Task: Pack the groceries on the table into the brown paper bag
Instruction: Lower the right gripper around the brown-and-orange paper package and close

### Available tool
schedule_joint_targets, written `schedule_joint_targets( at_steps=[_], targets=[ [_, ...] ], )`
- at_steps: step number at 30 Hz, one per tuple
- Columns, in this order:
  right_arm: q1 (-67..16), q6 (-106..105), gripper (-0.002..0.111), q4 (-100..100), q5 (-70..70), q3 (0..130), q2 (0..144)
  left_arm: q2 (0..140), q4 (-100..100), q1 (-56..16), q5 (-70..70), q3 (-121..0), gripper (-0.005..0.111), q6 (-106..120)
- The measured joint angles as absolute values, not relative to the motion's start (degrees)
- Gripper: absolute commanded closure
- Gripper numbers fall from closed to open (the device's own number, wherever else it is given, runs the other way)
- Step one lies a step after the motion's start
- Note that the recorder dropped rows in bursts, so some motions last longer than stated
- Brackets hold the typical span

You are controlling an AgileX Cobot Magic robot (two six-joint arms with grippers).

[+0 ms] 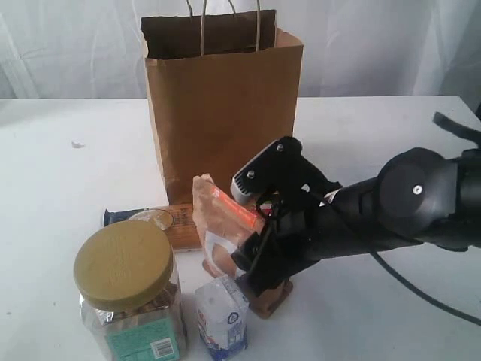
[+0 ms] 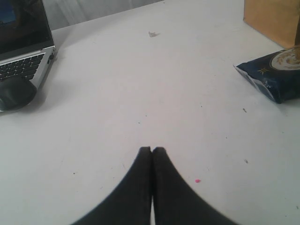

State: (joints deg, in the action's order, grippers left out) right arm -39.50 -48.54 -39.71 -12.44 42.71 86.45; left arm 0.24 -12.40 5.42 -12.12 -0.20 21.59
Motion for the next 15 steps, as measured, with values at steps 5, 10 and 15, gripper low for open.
schedule_joint_targets(
  at_steps=[5, 10, 15],
  targets=[
    [-41.26, -50.96, 0.045, -39.93, -11.94, 42.71, 88.44, 0.24, -12.4, 5.42, -12.12, -0.2, 0.107, 21.59],
    [-41.36, -51.58, 0.045, -40.03, -10.44, 42.82, 90.34, 0.24, -12.4, 5.42, -12.12, -0.2, 0.107, 21.59],
    [-41.36, -51.58, 0.051, -40.03, -10.02, 42.82, 91.05, 0.24, -12.4, 5.42, -12.12, -0.2, 0.107, 21.59]
  ],
)
